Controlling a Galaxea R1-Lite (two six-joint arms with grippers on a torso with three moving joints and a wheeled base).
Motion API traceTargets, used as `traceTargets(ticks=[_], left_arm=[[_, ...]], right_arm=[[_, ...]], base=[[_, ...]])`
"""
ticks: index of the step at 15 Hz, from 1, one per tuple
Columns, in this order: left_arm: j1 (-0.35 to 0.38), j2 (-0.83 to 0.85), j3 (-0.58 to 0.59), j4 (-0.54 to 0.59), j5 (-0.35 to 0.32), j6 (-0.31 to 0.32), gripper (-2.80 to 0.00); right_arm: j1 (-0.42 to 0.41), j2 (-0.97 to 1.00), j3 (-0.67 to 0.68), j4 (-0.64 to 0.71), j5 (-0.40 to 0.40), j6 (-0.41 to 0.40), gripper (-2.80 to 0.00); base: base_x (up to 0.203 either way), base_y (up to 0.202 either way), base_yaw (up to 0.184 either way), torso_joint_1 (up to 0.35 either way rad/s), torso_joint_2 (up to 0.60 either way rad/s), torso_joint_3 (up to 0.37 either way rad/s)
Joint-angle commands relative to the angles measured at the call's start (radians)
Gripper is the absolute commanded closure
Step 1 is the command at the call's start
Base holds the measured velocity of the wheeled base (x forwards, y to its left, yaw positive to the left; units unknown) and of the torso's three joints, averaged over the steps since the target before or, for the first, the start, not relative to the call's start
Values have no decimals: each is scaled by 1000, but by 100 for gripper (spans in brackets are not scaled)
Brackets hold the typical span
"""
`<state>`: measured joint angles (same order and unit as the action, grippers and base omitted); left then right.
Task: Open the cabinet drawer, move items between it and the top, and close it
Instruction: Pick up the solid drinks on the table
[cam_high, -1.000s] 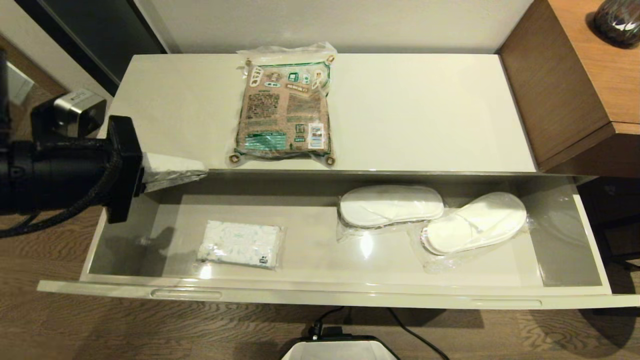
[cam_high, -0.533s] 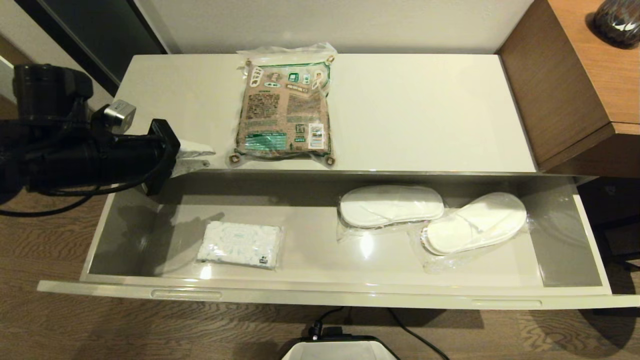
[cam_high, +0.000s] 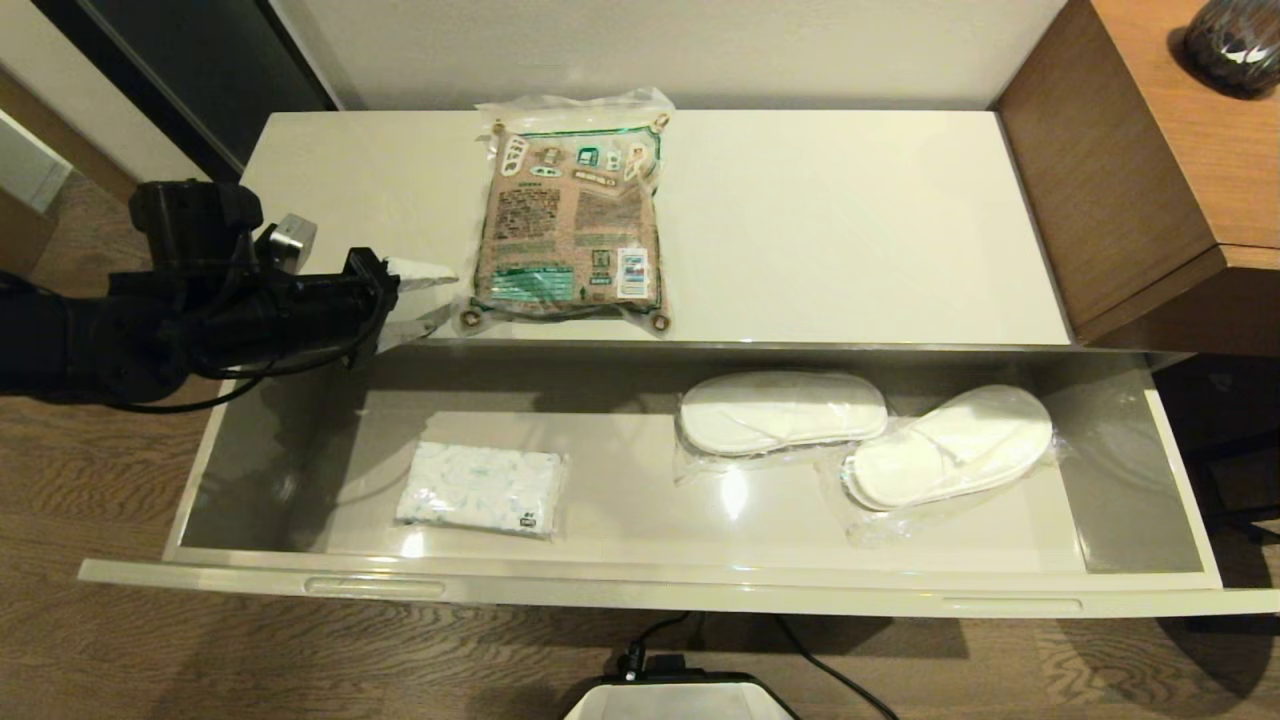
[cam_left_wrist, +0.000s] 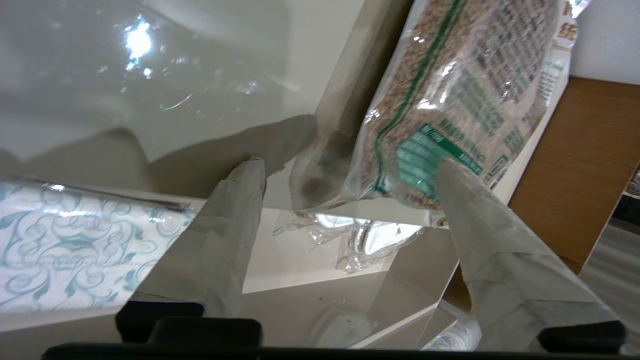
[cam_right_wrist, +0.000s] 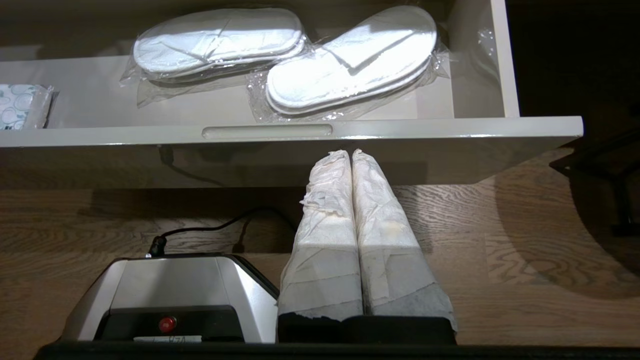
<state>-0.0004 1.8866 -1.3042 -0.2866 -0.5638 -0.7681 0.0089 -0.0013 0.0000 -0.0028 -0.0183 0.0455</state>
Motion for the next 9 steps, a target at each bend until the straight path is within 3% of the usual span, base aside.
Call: traceTargets(ticks=[1,5,9], left_arm=[[0,50,-35,3,4,-6,-280],[-10,65,-58,3,-4,-10,-280],[-96,102,-53,1,3,-12,-280]], right_arm=[[0,-17,2,0,0,0,0],[0,-17,2,0,0,0,0],[0,-17,2,0,0,0,0]], base=[[0,0,0,0,0,0],[0,0,0,0,0,0],[0,0,0,0,0,0]])
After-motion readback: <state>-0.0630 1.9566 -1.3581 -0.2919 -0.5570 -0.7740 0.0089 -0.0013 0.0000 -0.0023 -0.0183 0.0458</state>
